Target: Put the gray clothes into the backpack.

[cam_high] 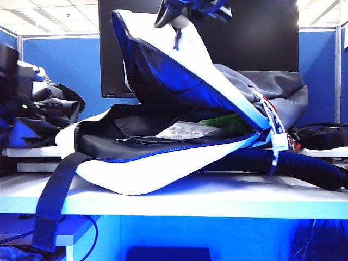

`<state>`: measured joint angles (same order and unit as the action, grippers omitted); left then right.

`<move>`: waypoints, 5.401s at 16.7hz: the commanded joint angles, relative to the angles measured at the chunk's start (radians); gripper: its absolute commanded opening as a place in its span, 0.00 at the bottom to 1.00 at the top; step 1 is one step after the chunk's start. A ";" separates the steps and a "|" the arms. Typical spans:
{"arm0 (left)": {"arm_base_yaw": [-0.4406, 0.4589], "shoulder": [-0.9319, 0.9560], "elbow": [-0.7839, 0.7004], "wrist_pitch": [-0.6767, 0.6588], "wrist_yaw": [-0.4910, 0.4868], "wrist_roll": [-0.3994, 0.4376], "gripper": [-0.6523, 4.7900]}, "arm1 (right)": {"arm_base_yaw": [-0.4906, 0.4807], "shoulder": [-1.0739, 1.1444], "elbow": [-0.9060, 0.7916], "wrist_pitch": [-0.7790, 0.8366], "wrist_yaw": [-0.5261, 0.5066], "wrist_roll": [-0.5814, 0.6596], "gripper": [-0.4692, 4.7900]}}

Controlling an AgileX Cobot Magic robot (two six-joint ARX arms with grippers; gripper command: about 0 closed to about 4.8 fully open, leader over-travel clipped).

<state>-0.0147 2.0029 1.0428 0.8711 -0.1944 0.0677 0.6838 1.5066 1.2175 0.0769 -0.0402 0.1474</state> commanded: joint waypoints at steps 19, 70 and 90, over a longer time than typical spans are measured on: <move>-0.126 -0.592 0.115 -1.020 1.100 -0.016 0.11 | -0.211 -0.016 0.015 0.306 0.098 0.061 0.08; -0.087 -0.475 0.612 -1.421 1.179 0.275 0.11 | -0.211 0.140 0.015 0.063 -0.415 0.212 1.00; 0.075 -1.632 -0.098 -1.359 0.841 -0.114 0.11 | -0.211 -1.221 -0.299 -0.574 0.007 -0.030 0.09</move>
<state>0.0589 0.4084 0.9886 -0.5415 0.6498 0.0330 0.4728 0.3222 0.9535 -0.5007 -0.0570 0.1081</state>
